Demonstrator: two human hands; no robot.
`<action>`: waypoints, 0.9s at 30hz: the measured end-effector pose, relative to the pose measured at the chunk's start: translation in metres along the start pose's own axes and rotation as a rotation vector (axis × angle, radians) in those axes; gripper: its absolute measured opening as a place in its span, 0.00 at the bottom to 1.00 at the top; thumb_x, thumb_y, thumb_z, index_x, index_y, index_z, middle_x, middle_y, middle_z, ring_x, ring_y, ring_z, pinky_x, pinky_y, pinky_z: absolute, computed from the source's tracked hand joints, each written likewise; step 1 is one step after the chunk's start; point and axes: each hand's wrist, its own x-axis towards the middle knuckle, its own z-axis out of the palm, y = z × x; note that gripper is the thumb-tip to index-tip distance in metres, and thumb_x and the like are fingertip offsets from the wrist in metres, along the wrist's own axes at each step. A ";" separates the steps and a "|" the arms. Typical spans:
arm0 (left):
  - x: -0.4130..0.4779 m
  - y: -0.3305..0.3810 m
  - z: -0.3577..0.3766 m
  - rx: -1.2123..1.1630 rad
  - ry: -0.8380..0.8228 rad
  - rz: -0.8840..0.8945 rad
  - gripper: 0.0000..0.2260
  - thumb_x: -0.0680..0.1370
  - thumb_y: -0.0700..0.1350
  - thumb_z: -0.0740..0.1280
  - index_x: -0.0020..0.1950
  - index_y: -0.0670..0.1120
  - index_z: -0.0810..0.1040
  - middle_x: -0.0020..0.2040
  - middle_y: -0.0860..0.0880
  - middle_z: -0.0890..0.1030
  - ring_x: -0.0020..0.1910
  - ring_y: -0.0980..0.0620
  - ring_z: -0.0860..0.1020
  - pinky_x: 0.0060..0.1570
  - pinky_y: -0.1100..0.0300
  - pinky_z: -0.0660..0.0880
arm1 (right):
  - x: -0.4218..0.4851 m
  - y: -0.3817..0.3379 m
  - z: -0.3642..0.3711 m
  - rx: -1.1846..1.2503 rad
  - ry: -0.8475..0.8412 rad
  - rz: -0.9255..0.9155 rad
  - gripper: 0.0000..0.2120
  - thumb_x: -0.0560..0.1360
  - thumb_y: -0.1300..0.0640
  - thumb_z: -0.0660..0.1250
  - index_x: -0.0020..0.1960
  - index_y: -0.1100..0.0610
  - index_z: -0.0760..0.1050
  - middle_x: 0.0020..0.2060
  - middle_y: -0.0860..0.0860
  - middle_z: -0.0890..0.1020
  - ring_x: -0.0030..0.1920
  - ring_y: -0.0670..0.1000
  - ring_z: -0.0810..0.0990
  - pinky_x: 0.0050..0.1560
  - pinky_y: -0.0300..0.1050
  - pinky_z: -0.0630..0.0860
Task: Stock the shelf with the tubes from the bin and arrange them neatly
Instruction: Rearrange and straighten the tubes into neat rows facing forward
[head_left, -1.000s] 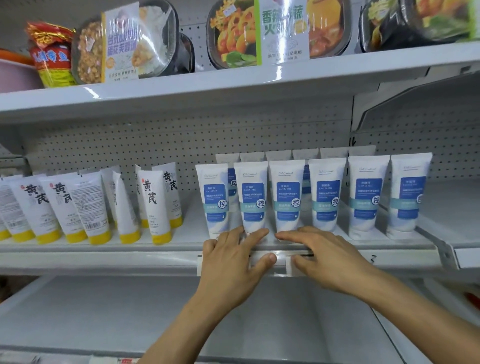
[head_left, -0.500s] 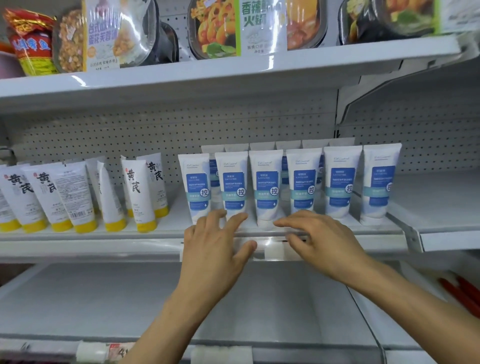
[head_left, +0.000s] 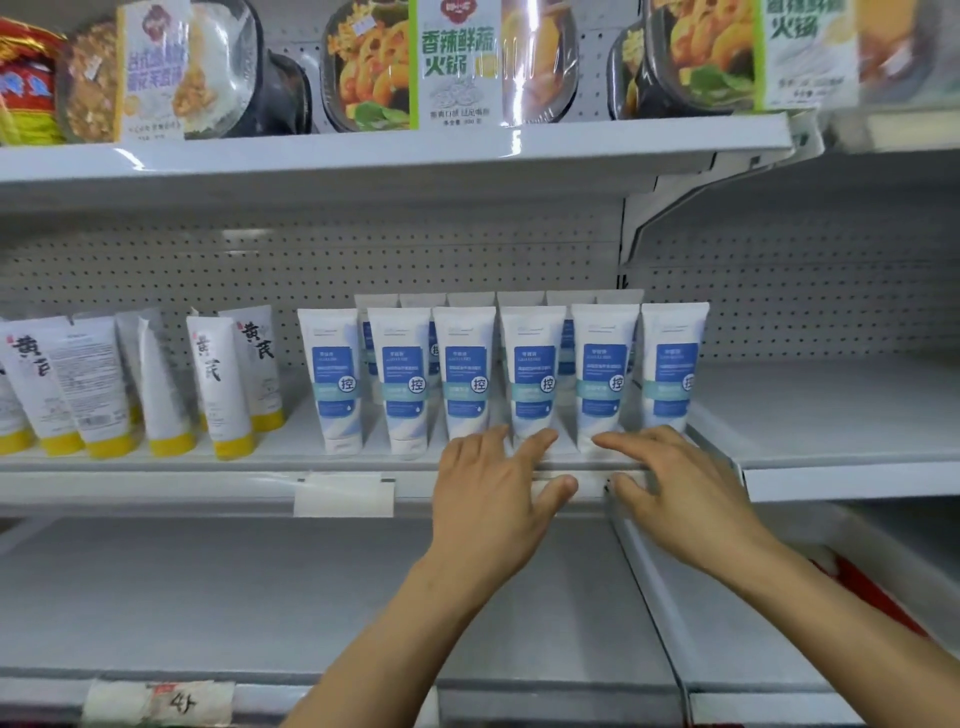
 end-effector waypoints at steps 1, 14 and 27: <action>0.001 0.001 0.001 0.007 -0.019 0.000 0.37 0.69 0.70 0.39 0.75 0.61 0.62 0.72 0.48 0.69 0.70 0.47 0.67 0.70 0.53 0.59 | 0.002 0.000 0.000 0.026 -0.020 -0.003 0.22 0.77 0.49 0.64 0.69 0.37 0.67 0.67 0.46 0.72 0.60 0.51 0.76 0.61 0.45 0.73; 0.010 -0.001 0.004 -0.005 -0.091 -0.017 0.40 0.66 0.71 0.35 0.75 0.63 0.60 0.72 0.53 0.70 0.70 0.51 0.67 0.68 0.53 0.58 | 0.023 0.002 0.001 0.222 -0.227 0.016 0.26 0.76 0.47 0.65 0.71 0.34 0.62 0.67 0.44 0.67 0.34 0.53 0.82 0.29 0.43 0.81; 0.008 0.001 0.002 -0.011 -0.109 -0.035 0.26 0.78 0.66 0.53 0.75 0.62 0.61 0.71 0.51 0.69 0.70 0.50 0.65 0.69 0.54 0.60 | 0.024 0.013 -0.006 0.300 -0.270 0.008 0.21 0.75 0.49 0.66 0.65 0.33 0.68 0.63 0.40 0.69 0.33 0.51 0.83 0.31 0.43 0.81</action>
